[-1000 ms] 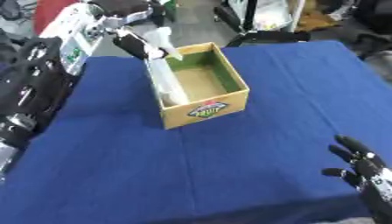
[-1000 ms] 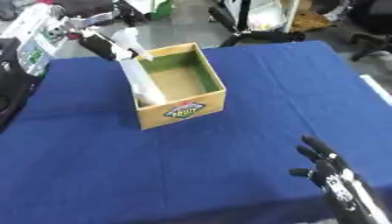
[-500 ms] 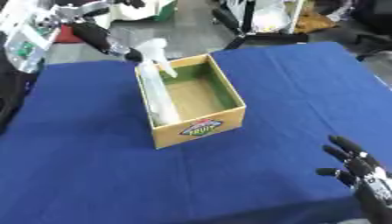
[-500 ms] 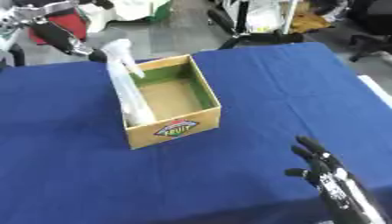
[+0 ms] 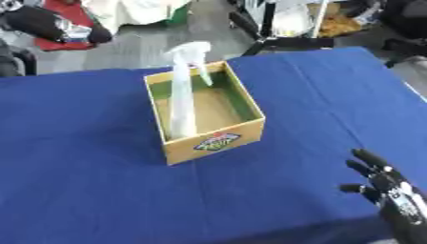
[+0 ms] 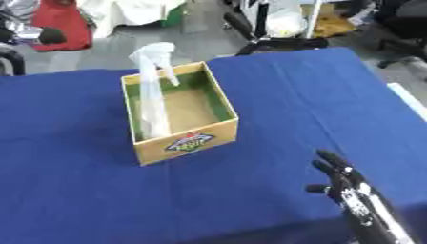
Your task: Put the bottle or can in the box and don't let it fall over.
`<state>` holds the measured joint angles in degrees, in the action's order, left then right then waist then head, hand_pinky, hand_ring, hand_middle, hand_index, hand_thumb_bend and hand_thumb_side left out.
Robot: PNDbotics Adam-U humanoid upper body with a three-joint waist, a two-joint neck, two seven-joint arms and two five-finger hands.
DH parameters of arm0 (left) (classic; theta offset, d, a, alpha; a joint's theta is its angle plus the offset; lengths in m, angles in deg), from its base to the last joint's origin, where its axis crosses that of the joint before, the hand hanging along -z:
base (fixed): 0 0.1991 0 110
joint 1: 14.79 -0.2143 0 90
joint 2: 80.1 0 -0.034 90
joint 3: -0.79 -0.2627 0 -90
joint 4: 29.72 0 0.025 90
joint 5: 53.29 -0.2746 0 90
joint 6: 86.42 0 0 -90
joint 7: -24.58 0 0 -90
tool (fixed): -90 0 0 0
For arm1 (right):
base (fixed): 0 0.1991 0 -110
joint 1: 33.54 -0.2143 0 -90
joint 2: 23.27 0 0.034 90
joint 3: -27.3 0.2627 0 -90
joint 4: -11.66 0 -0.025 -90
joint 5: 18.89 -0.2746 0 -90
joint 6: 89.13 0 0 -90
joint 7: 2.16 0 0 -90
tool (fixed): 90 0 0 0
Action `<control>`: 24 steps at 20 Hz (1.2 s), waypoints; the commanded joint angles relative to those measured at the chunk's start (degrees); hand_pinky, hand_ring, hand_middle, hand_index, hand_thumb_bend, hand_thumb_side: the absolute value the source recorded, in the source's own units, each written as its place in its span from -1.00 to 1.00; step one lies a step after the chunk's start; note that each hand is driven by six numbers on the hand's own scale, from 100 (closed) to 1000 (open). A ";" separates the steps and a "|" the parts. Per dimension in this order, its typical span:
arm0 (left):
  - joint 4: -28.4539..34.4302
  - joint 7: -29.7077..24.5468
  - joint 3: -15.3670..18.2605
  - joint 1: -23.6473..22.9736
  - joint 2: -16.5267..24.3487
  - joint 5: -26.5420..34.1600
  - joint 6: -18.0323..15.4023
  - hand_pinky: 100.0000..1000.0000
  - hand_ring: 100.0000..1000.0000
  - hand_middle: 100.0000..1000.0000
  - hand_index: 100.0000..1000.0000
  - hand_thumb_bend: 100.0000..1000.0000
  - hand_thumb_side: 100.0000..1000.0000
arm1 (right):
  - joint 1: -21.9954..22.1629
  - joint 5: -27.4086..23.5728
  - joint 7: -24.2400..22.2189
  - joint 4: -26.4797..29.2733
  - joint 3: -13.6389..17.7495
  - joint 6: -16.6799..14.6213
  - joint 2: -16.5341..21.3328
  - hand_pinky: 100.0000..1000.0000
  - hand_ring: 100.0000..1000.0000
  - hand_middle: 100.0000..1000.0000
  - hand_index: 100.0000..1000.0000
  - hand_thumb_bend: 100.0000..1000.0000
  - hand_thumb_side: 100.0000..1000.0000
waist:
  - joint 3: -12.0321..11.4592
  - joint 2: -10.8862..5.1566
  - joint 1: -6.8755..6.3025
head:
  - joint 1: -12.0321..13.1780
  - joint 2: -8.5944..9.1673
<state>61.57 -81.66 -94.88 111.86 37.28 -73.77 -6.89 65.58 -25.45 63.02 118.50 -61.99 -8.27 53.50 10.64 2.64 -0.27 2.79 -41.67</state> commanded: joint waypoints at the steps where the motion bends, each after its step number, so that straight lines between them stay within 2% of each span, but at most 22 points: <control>1: 6.82 6.57 5.62 -6.50 1.81 7.86 2.05 0.44 0.43 0.30 0.76 0.15 0.40 | -0.30 0.26 0.47 0.73 0.63 0.02 0.16 0.40 1.00 1.00 0.95 -1.00 0.43 | -0.41 -0.18 -0.05 | -0.59 0.72; 4: 11.90 14.68 10.48 -18.21 -3.15 13.64 3.96 0.32 0.32 0.19 0.73 0.06 0.39 | -0.45 0.25 0.68 0.82 0.85 0.00 -0.09 0.40 1.00 1.00 0.95 -1.00 0.43 | -0.91 0.08 0.16 | -0.90 0.91; 7: 13.78 19.96 13.57 -28.10 -13.06 16.12 6.34 0.23 0.23 0.12 0.70 -0.02 0.37 | -0.46 0.28 0.97 0.88 1.14 -0.03 -0.40 0.40 1.00 1.00 0.95 -1.00 0.42 | -1.22 0.31 0.47 | -0.85 0.65; 9: 14.22 22.82 14.67 -31.36 -19.71 17.20 6.82 0.22 0.23 0.12 0.70 -0.05 0.38 | -0.35 0.24 1.08 0.91 1.19 -0.06 -0.55 0.40 1.00 1.00 0.95 -1.00 0.42 | -1.58 0.22 0.72 | -0.37 0.26; 11: 14.25 24.75 15.75 -32.33 -25.45 17.50 6.91 0.21 0.22 0.11 0.69 -0.08 0.36 | -0.19 0.16 1.01 0.94 1.14 -0.10 -0.65 0.40 1.00 1.00 0.95 -1.00 0.42 | -1.81 0.04 0.95 | 0.40 -0.07; 14: 12.45 26.87 16.36 -31.71 -31.43 18.08 7.28 0.19 0.20 0.09 0.67 -0.11 0.36 | -0.07 0.13 1.05 0.87 1.17 -0.11 -0.75 0.40 1.00 1.00 0.95 -1.00 0.41 | -1.98 -0.26 1.14 | 1.43 -0.53; 17: 10.53 26.90 15.82 -32.26 -33.23 18.06 7.42 0.18 0.18 0.08 0.67 -0.12 0.36 | -0.07 -0.11 0.78 0.93 0.94 -0.17 -0.65 0.40 1.00 1.00 0.95 -1.00 0.40 | -2.37 -0.50 1.22 | 1.85 -0.49; 24: 8.71 26.68 14.64 -32.39 -34.13 18.83 7.30 0.16 0.16 0.06 0.66 -0.14 0.36 | 0.15 -0.09 0.77 0.96 0.95 -0.17 -0.56 0.40 1.00 1.00 0.95 -1.00 0.41 | -2.71 -0.52 1.20 | 2.55 -1.45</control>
<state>69.77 -54.86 -80.02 79.06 2.81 -55.34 0.55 66.01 -25.45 63.88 118.50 -61.22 -8.39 52.50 8.01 2.77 0.99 5.09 -42.80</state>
